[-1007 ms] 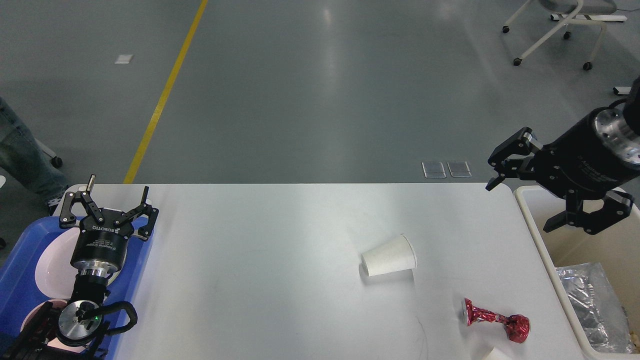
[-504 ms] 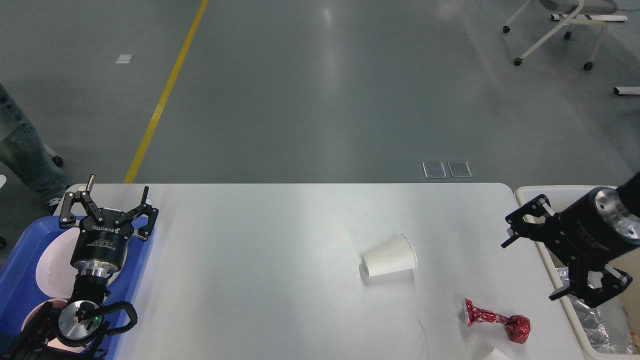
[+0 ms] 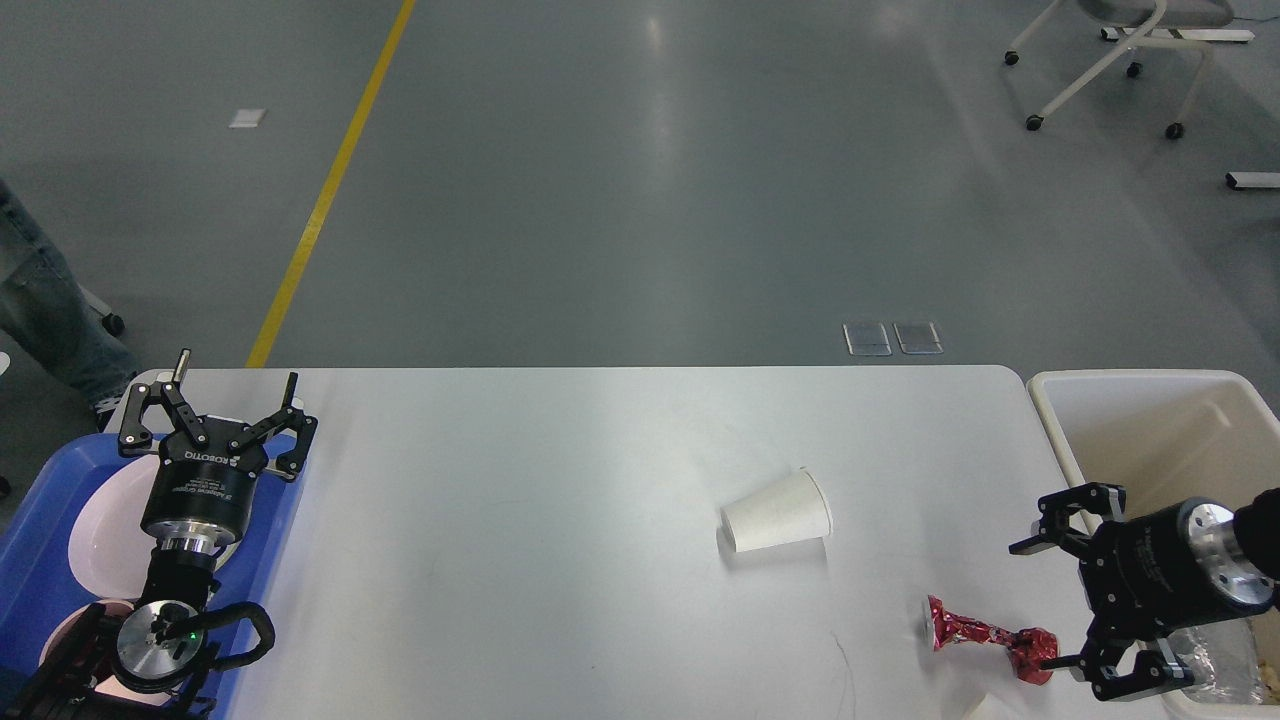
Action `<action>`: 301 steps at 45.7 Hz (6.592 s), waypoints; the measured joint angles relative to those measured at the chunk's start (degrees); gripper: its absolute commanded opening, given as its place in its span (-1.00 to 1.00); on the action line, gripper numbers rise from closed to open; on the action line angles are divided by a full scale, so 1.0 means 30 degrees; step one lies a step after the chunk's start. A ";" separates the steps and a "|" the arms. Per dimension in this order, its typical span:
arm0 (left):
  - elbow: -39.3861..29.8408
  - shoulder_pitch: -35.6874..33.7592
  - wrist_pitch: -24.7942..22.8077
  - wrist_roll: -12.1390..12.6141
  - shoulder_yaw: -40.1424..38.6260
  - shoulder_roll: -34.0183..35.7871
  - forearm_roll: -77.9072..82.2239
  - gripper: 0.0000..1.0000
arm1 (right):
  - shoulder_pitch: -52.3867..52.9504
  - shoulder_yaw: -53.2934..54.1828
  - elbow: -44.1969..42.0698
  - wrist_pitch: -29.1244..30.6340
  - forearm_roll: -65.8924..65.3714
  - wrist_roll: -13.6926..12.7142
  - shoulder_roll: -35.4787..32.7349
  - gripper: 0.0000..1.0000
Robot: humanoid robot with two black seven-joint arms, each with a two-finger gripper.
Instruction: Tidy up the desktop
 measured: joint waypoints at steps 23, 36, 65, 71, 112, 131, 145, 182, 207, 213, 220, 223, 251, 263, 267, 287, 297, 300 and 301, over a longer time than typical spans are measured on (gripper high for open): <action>0.0000 -0.0001 0.0000 0.0000 0.0000 0.0000 0.0000 0.93 | -0.8111 0.4782 -0.0773 -0.2750 0.3655 -0.0014 -0.0846 0.94; 0.0000 -0.0001 0.0000 0.0000 0.0000 0.0000 0.0000 0.93 | -1.2751 0.8410 -0.4130 -0.4498 0.5046 0.0004 -0.0519 0.94; 0.0000 -0.0001 0.0000 0.0000 0.0000 0.0000 0.0000 0.93 | -1.5310 0.8681 -0.7499 -0.4316 0.5034 -0.0016 0.2037 0.31; 0.0000 -0.0001 0.0000 0.0000 0.0000 0.0000 0.0000 0.93 | -1.5095 0.8682 -0.7469 -0.4087 0.4490 -0.0156 0.1792 -0.71; 0.0000 -0.0004 0.0000 0.0000 0.0000 0.0001 -0.0001 0.93 | -0.5267 0.1647 -0.2792 0.1424 -0.0604 -0.0182 -0.0654 -1.00; 0.0000 -0.0005 0.0000 0.0000 0.0000 0.0001 -0.0004 0.93 | 0.7275 -0.1992 -0.0824 0.8328 -1.0567 -0.0185 0.2172 -1.00; 0.0000 -0.0004 0.0000 0.0000 0.0000 0.0001 0.0000 0.93 | 1.2132 -0.2237 -0.0781 0.8699 -1.3524 -0.0141 0.5497 -1.00; 0.0000 0.0001 0.0000 0.0000 0.0000 0.0001 0.0000 0.93 | 0.8439 -0.3390 -0.3299 0.4291 -1.6766 0.0025 0.3629 -1.00; 0.0000 0.0001 0.0000 0.0000 0.0000 0.0001 0.0000 0.93 | -1.0732 0.5740 -2.0082 0.1783 -1.7316 0.0263 0.2417 -1.00; 0.0000 0.0000 0.0000 0.0000 0.0000 0.0001 -0.0002 0.93 | -1.4284 0.6800 -2.2862 -0.0701 -1.7319 0.0242 0.3941 -1.00; 0.0000 0.0000 0.0000 0.0000 0.0000 0.0001 -0.0001 0.93 | -1.8420 0.6971 -2.5947 -0.3543 -1.7281 0.0237 0.6175 -1.00; 0.0000 0.0000 0.0000 0.0000 0.0000 0.0001 0.0000 0.93 | -1.9956 0.6951 -2.7253 -0.4377 -1.7264 0.0237 0.7140 -1.00; 0.0000 -0.0001 0.0000 0.0000 0.0000 0.0001 0.0000 0.93 | -2.2696 0.6947 -2.9123 -0.8120 -1.7200 0.0183 0.8983 1.00; 0.0000 -0.0004 0.0000 0.0000 0.0000 0.0001 0.0000 0.93 | -2.2751 0.7004 -2.8850 -0.8291 -1.7254 0.0179 0.9004 1.00; 0.0000 -0.0005 0.0000 0.0000 0.0000 0.0001 0.0000 0.93 | -2.2734 0.7008 -2.8715 -0.8184 -1.7294 0.0194 0.8856 1.00; 0.0000 -0.0005 0.0000 0.0000 0.0000 0.0001 0.0000 0.93 | -1.4625 0.6552 -2.1178 -0.3669 -2.0600 0.0163 0.5297 1.00; 0.0000 -0.0005 0.0000 0.0000 0.0000 0.0001 0.0000 0.93 | -0.8091 0.4791 -1.8676 0.3048 -2.1973 0.0015 0.5221 1.00; 0.0000 -0.0008 0.0000 0.0000 0.0000 0.0001 0.0000 0.93 | -0.6271 0.4293 -1.8038 0.5269 -2.1920 -0.0008 0.5643 1.00; 0.0000 -0.0015 0.0000 0.0000 0.0000 0.0001 0.0000 0.93 | -0.5772 0.4202 -1.7820 0.5898 -2.1906 -0.0011 0.5820 1.00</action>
